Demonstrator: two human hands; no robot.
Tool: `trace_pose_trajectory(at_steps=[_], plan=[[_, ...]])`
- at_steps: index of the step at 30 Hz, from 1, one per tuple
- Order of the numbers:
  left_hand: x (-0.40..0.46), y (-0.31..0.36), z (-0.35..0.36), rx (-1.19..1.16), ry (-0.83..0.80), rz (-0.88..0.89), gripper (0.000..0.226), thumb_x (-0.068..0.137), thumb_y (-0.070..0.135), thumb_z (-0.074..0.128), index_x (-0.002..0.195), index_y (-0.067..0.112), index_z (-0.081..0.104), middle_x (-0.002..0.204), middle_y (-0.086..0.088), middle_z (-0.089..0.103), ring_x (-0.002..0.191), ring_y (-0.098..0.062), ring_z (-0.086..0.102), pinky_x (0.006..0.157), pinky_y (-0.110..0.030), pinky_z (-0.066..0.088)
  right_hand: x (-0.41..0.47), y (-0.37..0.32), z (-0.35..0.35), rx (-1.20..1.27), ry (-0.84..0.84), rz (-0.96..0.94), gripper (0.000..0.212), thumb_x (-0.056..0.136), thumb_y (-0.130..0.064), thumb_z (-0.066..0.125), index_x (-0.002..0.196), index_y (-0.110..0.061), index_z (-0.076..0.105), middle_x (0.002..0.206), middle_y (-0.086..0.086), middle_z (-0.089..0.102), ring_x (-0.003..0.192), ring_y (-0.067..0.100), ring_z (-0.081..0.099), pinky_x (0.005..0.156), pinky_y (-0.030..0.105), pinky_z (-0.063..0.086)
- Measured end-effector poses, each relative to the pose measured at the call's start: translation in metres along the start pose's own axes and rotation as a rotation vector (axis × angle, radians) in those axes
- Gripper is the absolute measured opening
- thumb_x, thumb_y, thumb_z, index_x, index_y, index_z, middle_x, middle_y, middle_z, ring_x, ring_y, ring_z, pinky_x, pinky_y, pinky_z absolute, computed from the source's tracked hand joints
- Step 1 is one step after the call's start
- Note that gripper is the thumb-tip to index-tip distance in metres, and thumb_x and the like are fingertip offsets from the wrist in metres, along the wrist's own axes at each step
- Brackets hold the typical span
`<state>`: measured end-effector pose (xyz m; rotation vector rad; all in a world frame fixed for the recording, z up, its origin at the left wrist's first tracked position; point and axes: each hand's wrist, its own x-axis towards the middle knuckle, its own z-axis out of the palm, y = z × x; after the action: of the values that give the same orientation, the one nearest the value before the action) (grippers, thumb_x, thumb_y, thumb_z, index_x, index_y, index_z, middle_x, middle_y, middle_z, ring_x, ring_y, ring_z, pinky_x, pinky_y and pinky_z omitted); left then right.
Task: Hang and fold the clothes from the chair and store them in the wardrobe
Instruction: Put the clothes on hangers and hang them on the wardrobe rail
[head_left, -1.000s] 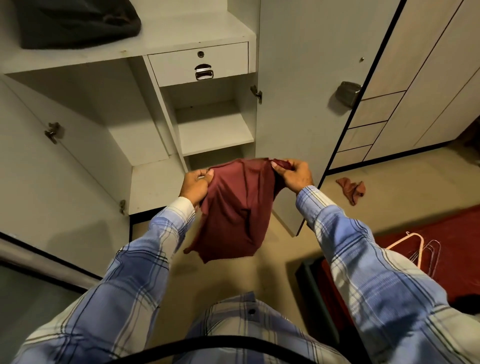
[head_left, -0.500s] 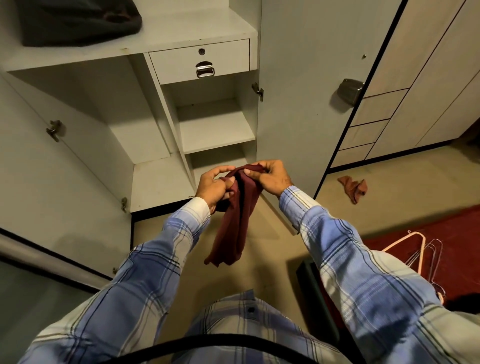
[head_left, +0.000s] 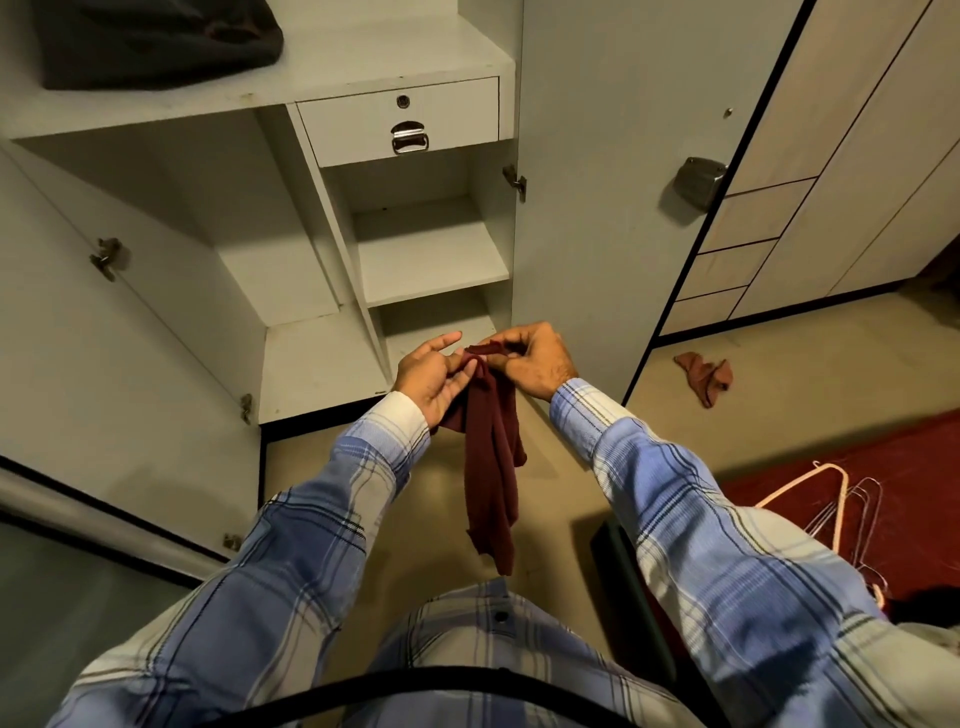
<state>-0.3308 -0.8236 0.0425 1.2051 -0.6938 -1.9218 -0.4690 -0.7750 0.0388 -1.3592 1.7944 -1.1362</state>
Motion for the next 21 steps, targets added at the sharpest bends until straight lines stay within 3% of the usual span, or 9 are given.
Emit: trace_pose_trajectory(at_steps=[10, 13, 16, 18, 21], plan=[[-0.004, -0.001, 0.005, -0.105, 0.036, -0.015, 0.034, 0.097, -0.013, 0.037, 0.113, 0.010, 0.056, 0.084, -0.010, 0.057, 0.072, -0.015, 0.059, 0.062, -0.019, 0.056, -0.004, 0.002, 0.004, 0.047, -0.019, 0.009, 0.019, 0.084, -0.019, 0.074, 0.103, -0.014, 0.076, 0.098, 0.000, 0.075, 0.090, 0.012, 0.070, 0.090, 0.033, 0.056], [-0.003, -0.001, 0.005, -0.067, 0.076, 0.013, 0.032, 0.097, -0.012, 0.038, 0.099, 0.012, 0.060, 0.080, -0.007, 0.059, 0.062, -0.010, 0.061, 0.056, -0.016, 0.053, -0.005, 0.002, 0.007, 0.076, -0.012, 0.029, 0.019, 0.084, -0.017, 0.074, 0.103, -0.014, 0.076, 0.097, 0.001, 0.076, 0.091, 0.013, 0.071, 0.091, 0.038, 0.057], [-0.002, -0.002, 0.005, -0.048, 0.121, 0.030, 0.036, 0.097, -0.011, 0.037, 0.089, 0.016, 0.060, 0.067, -0.003, 0.064, 0.047, -0.005, 0.062, 0.049, -0.013, 0.051, -0.004, 0.000, 0.010, 0.085, 0.003, 0.046, 0.018, 0.084, -0.016, 0.074, 0.102, -0.015, 0.077, 0.095, 0.000, 0.076, 0.089, 0.015, 0.071, 0.087, 0.040, 0.058], [-0.002, -0.004, 0.004, -0.037, 0.135, 0.034, 0.037, 0.097, -0.012, 0.035, 0.088, 0.016, 0.060, 0.052, 0.002, 0.065, 0.046, -0.004, 0.062, 0.048, -0.013, 0.051, -0.005, -0.001, 0.011, 0.085, 0.030, 0.060, 0.017, 0.085, -0.012, 0.073, 0.101, -0.014, 0.077, 0.093, 0.002, 0.076, 0.086, 0.016, 0.072, 0.083, 0.040, 0.060], [-0.002, -0.006, 0.004, -0.028, 0.144, 0.036, 0.037, 0.096, -0.011, 0.036, 0.088, 0.016, 0.060, 0.049, 0.004, 0.064, 0.051, -0.006, 0.062, 0.049, -0.013, 0.051, -0.006, -0.002, 0.013, 0.123, 0.059, 0.088, 0.018, 0.085, -0.008, 0.071, 0.101, -0.012, 0.077, 0.092, 0.005, 0.076, 0.084, 0.018, 0.072, 0.079, 0.041, 0.061]])
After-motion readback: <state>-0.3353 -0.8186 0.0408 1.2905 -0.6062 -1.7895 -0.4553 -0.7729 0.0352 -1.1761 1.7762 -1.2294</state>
